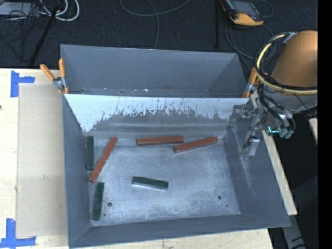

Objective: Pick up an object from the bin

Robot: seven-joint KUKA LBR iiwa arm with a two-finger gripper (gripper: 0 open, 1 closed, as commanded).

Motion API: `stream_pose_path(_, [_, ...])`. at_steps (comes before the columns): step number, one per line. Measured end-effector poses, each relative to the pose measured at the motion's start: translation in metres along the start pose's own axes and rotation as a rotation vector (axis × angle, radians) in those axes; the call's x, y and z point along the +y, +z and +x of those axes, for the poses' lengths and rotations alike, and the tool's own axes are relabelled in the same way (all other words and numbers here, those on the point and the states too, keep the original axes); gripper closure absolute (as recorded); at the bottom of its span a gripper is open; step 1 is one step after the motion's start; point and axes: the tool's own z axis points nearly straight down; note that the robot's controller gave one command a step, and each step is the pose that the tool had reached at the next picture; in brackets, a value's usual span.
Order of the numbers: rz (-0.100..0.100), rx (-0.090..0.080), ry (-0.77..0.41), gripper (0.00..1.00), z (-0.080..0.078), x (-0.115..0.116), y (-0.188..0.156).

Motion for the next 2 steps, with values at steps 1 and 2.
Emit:
stream_pose_path(1, [-0.003,0.000,0.078,0.00,-0.017,0.063,0.103])
stream_pose_path(2, [-0.004,-0.004,0.108,0.00,-0.008,0.143,0.120])
